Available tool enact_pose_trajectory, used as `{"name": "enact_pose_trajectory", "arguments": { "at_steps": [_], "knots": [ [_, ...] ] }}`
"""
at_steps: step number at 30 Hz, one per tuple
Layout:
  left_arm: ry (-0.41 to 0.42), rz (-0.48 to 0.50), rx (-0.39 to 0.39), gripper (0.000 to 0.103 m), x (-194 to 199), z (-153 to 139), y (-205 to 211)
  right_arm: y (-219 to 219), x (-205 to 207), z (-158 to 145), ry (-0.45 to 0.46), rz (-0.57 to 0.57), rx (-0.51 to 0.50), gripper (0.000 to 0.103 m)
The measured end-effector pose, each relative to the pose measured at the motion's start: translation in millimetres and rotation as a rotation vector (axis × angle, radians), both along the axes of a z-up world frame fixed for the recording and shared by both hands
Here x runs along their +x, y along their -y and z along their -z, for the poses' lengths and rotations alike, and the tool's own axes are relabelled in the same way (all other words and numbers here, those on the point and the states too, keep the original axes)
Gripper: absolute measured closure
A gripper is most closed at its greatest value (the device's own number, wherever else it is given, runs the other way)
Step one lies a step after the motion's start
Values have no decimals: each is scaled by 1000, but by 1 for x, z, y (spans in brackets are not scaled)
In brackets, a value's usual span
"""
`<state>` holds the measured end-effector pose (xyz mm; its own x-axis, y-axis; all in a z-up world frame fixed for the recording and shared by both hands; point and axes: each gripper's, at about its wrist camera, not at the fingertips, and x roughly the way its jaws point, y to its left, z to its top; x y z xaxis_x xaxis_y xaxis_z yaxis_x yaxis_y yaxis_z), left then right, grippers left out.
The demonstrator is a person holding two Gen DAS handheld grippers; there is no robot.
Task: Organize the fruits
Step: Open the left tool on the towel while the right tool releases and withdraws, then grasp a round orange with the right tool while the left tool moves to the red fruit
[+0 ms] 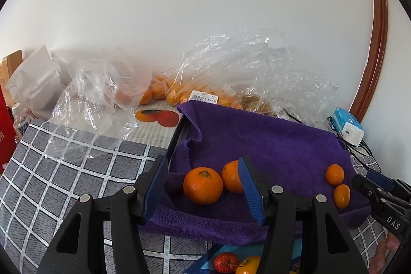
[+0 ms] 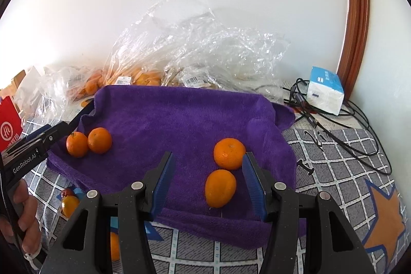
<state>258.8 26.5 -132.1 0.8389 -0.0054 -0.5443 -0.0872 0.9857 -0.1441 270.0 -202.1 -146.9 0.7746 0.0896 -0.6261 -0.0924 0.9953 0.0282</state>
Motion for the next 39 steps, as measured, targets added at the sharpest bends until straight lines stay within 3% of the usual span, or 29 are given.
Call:
{"name": "enact_pose_trajectory", "arguments": {
  "at_steps": [4,8,11,17,22,26,35,37,39],
  "knots": [
    [-24,21,6,48,-12,-13,-2,-7,-19,-11,23,-4,-15,49],
    [-74,29,125,48,-35,-9,7,-12,-34,-12,-24,-19,-15,49],
    [-76,49,137,48,-57,-5,4,-15,-46,-6,-50,-37,6,49],
    [-141,40,123,48,-83,14,-18,-26,-70,9,-109,-81,33,50],
    [-190,40,71,48,-89,29,-35,-43,-78,20,-148,-133,40,58],
    [-191,53,-8,48,-92,35,-46,-57,-72,30,-198,-181,61,59],
    [-222,39,-51,48,-89,41,-50,-65,-44,53,-300,-193,118,62],
    [-215,36,-61,48,-90,41,-51,-64,-42,51,-280,-178,106,72],
    [-220,30,-68,48,-89,42,-54,-60,-44,48,-259,-167,89,72]
  ]
}}
